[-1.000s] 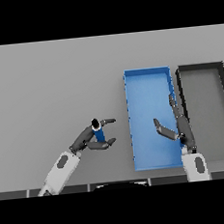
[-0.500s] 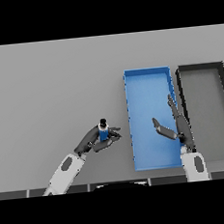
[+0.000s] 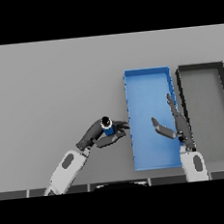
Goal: Pick up the blue pipe and place it into the blue bin.
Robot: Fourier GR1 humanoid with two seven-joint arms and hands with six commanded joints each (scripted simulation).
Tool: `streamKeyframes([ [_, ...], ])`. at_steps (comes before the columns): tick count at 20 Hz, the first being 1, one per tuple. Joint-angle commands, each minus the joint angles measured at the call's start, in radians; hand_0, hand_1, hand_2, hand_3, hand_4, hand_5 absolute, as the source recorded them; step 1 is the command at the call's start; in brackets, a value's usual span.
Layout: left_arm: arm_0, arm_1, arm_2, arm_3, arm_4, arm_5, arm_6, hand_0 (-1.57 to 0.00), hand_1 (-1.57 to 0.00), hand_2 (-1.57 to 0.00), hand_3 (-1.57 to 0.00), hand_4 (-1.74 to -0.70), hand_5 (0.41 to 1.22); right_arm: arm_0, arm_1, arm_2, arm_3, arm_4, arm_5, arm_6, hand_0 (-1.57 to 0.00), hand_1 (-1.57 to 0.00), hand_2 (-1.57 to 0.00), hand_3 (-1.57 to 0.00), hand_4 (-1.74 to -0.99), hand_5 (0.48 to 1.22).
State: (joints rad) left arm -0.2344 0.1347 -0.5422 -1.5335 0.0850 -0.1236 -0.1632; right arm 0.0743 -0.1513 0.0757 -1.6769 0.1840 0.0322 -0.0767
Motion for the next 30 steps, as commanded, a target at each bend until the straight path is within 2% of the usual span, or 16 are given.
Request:
streamKeyframes([
  [1, -0.01, -0.006, 0.001, -0.009, 0.003, -0.003, 0.016, -1.55, -1.56, -1.56, -1.56, -1.47, 1.215, 0.0, -0.006, -0.007, -0.003, -0.007, 0.003, 0.001, 0.0, 0.0, 0.0, 0.0, -1.184, 0.643],
  [2, -0.024, -0.005, 0.007, -0.018, 0.005, -0.008, 0.043, -1.56, -1.56, -1.56, -1.56, -1.47, 1.217, -0.005, -0.013, -0.012, 0.006, -0.01, 0.007, 0.008, 0.0, 0.0, 0.0, 0.0, -1.176, 0.643],
  [6, -0.041, -0.021, 0.002, -0.038, -0.01, -0.021, 0.095, -1.57, -1.57, -1.57, -1.57, -1.47, 1.219, 0.018, -0.012, -0.01, 0.002, -0.008, 0.007, -0.033, 0.0, 0.0, 0.0, 0.0, -1.155, 0.642],
  [8, -0.039, -0.03, 0.001, -0.04, -0.02, -0.025, 0.107, -1.57, -1.57, -1.57, -1.57, -1.47, 1.22, -0.002, -0.016, -0.014, 0.014, 0.005, -0.004, -0.014, 0.0, 0.0, 0.0, 0.0, -1.145, 0.643],
  [11, -0.039, -0.04, 0.013, -0.022, -0.028, -0.036, 0.104, -1.57, -1.57, -1.57, -1.57, -1.47, 1.22, 0.004, -0.023, -0.012, 0.002, 0.013, -0.007, -0.016, 0.0, 0.0, 0.0, 0.0, -1.138, 0.643],
  [13, -0.025, -0.044, 0.006, -0.03, -0.048, -0.039, 0.097, -1.57, -1.57, -1.57, -1.57, -1.47, 1.22, 0.016, -0.023, -0.01, -0.015, 0.014, -0.007, -0.018, 0.0, 0.0, 0.0, 0.0, -1.188, 0.643],
  [15, -0.033, -0.043, 0.018, -0.029, -0.049, -0.051, 0.096, -1.57, -1.57, -1.57, -1.57, -1.47, 1.22, 0.015, -0.03, -0.013, -0.026, 0.005, 0.0, -0.005, 0.0, 0.0, 0.0, 0.0, -1.184, 0.642],
  [16, -0.024, -0.042, 0.016, -0.045, -0.047, -0.057, 0.091, -1.57, -1.57, -1.57, -1.57, -1.47, 1.22, 0.02, -0.032, -0.012, -0.046, -0.006, 0.009, -0.027, 0.0, 0.0, -0.02, 0.0, -1.187, 0.642],
  [17, -0.021, -0.038, 0.022, -0.047, -0.044, -0.066, 0.087, -1.57, -1.57, -1.57, -1.57, -1.47, 1.221, 0.01, -0.034, -0.026, -0.05, -0.076, 0.055, -0.062, 0.0, 0.0, -0.04, 0.0, -1.195, 0.648],
  [18, -0.022, -0.049, 0.019, -0.039, -0.054, -0.062, 0.097, -1.57, -1.57, -1.57, -1.57, -1.47, 1.221, 0.008, -0.03, -0.028, -0.069, -0.157, 0.113, -0.065, 0.0, -0.01, -0.07, 0.0, -1.198, 0.641],
  [19, -0.02, -0.057, 0.022, -0.03, -0.053, -0.066, 0.101, -1.57, -1.57, -1.57, -1.57, -1.47, 1.221, -0.006, -0.052, -0.036, -0.099, -0.248, 0.179, -0.03, 0.0, -0.02, -0.09, 0.0, -1.202, 0.624],
  [21, -0.02, -0.063, 0.024, -0.028, -0.057, -0.077, 0.093, -1.57, -1.57, -1.57, -1.57, -1.47, 1.221, -0.045, -0.097, -0.022, -0.151, -0.359, 0.269, 0.067, 0.0, -0.03, -0.12, 0.0, -1.215, 0.607],
  [23, -0.011, -0.063, 0.029, -0.036, -0.063, -0.08, 0.085, -1.57, -1.57, -1.57, -1.57, -1.47, 1.221, -0.097, -0.145, -0.01, -0.206, -0.464, 0.335, 0.145, 0.0, -0.02, -0.12, 0.0, -1.228, 0.588],
  [25, -0.017, -0.06, 0.041, -0.043, -0.057, -0.091, 0.101, -1.57, -1.57, -1.57, -1.57, -1.47, 1.221, -0.18, -0.188, 0.008, -0.224, -0.547, 0.382, 0.236, 0.0, -0.01, -0.11, 0.0, -1.247, 0.568],
  [30, -0.012, -0.073, 0.041, -0.066, -0.084, -0.094, 0.123, -1.57, -1.57, -1.57, -1.57, -1.47, 1.221, -0.335, -0.217, 0.092, -0.255, -0.546, 0.43, 0.336, 0.0, 0.0, -0.07, 0.0, -1.291, 0.558],
])
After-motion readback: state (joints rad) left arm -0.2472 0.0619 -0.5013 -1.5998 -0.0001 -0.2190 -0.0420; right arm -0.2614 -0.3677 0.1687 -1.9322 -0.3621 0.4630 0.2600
